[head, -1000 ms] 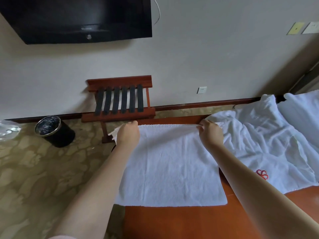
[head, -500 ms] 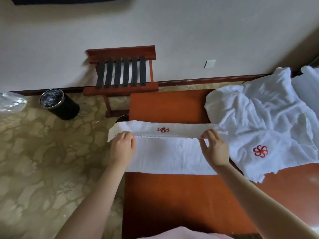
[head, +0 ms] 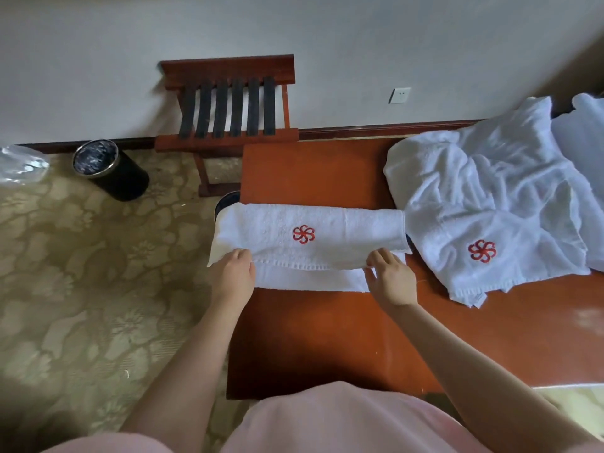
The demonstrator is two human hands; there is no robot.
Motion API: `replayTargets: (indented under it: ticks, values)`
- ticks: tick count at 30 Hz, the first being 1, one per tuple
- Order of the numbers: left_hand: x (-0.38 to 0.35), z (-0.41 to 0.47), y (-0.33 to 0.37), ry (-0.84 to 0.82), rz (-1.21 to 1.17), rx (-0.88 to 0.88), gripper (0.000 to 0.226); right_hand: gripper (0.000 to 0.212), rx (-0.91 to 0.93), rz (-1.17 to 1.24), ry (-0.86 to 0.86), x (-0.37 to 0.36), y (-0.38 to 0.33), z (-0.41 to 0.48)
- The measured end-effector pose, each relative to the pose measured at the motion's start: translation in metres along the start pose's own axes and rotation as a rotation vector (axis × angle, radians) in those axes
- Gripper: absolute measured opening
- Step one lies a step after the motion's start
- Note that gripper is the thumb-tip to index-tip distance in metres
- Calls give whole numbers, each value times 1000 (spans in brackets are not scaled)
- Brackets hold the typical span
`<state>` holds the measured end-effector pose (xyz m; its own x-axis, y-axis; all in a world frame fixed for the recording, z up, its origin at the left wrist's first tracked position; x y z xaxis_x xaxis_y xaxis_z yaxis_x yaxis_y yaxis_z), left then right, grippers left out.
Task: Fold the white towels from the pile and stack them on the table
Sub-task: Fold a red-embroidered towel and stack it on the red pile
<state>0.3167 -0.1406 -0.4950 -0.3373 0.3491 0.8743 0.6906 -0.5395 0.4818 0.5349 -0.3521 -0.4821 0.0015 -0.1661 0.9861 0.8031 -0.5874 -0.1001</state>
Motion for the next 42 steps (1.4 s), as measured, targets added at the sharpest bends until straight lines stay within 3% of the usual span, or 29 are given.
replayTargets:
  ticks: [8,13,15,19,23,27,31,38,42]
  values:
    - [-5,-22,-6,79,-9,-116,5,18,67,-31,29,-5,3,-25]
    - [-28,-28,-4,-165,126,61,24,21,100,-191,-353,-30,5,-34]
    - [-29,-24,1,-227,219,113,27,19,101,-231,-370,-28,2,-29]
    - [-28,-18,17,-321,377,136,20,30,156,-263,-231,-11,-11,-21]
    - [-28,-16,25,-333,362,155,28,17,107,-299,-401,-18,-9,-12]
    - [-16,-12,26,-50,26,182,15,12,-88,-119,-231,-3,-5,5]
    - [3,-5,34,158,-265,95,17,10,-119,101,-48,19,-1,18]
    - [32,-6,41,371,-173,-279,10,7,-52,156,300,50,1,16]
    - [20,-25,26,307,-130,-318,7,12,33,135,321,38,4,-16]
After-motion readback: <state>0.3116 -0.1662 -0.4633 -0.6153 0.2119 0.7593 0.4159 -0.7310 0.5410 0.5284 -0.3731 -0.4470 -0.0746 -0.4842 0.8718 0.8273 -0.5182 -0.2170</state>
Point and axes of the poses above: each hand's wrist, its own z-axis towards the middle knuckle, its own x-axis out of the back of the hand, y = z × x, the point moved 2 cm from there along z, towards the middle knuckle, and after that the axes turned 15 degrees about -z, right-handed, at the moved point
